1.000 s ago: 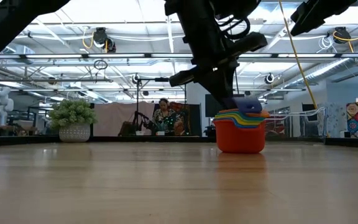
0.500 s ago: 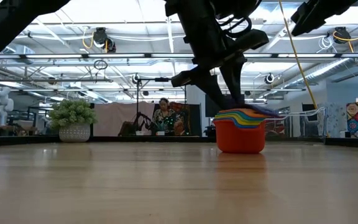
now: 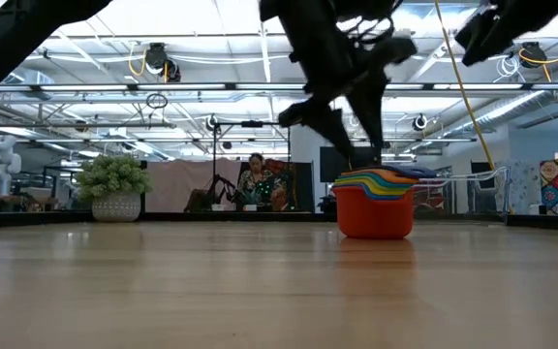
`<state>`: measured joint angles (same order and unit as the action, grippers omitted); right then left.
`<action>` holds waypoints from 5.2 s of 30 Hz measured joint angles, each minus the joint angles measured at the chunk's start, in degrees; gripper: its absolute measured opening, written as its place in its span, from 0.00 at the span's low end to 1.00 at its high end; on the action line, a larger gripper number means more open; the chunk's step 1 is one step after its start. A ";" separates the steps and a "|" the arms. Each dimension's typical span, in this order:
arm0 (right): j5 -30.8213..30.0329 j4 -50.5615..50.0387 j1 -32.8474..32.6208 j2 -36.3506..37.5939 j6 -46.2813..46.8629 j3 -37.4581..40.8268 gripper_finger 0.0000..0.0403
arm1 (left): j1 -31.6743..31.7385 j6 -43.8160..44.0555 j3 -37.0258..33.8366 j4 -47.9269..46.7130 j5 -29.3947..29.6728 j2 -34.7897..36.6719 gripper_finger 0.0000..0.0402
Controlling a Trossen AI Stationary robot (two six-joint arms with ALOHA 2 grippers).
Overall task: Nest measuring cups in basket
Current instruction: Stack the dark blue measuring cup on top of the orange measuring cup
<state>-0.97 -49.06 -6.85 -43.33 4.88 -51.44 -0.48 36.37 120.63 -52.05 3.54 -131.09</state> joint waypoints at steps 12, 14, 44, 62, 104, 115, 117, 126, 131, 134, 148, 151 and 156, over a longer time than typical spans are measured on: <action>-1.69 10.64 -6.72 -4.98 -15.20 11.82 0.38 | -5.09 -31.47 12.70 2.97 16.63 4.04 0.37; -3.58 12.73 -9.13 -6.38 -20.19 11.13 0.38 | -6.95 -32.34 12.75 0.73 22.05 7.06 0.35; -11.69 8.24 -13.53 -43.08 -54.42 -13.62 0.65 | -32.53 6.73 12.03 -37.92 47.91 15.69 0.36; -9.03 14.71 -13.66 -48.22 -60.81 -10.54 0.65 | -39.01 22.54 8.39 -37.88 53.27 15.76 0.36; -10.70 19.83 -7.02 -50.54 -67.43 -12.18 0.65 | -40.34 23.74 2.52 -32.15 53.08 15.67 0.36; -9.36 15.61 -6.99 -51.05 -60.97 -12.22 0.65 | -40.38 22.46 2.52 -30.71 53.05 15.67 0.36; -9.34 15.96 -6.99 -51.43 -60.80 -12.22 0.65 | -40.38 22.44 2.52 -30.71 53.03 15.67 0.36; -9.47 16.72 -6.99 -54.45 -61.12 -15.35 0.65 | -40.38 22.50 2.52 -30.38 53.05 15.67 0.36; -9.49 15.95 -6.99 -54.43 -61.01 -18.74 0.65 | -40.44 22.45 2.52 -30.36 53.03 15.67 0.36; -9.47 15.89 -6.99 -54.36 -60.90 -19.37 0.65 | -40.44 22.47 2.52 -30.36 53.03 15.67 0.36; -12.58 11.96 -2.81 -50.60 -57.29 -19.33 0.64 | -40.53 22.59 2.52 -30.36 53.01 15.67 0.36; -12.49 11.07 -1.91 -49.30 -56.59 -19.33 0.62 | -40.51 22.42 2.52 -30.37 53.00 15.67 0.36; -12.34 7.71 -0.24 -49.18 -54.77 -19.31 0.56 | -40.52 22.27 2.52 -30.37 53.01 15.67 0.36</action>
<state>-13.30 -41.35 -7.09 -92.51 -49.89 -70.74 -41.00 58.64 123.15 -82.42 56.55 -115.42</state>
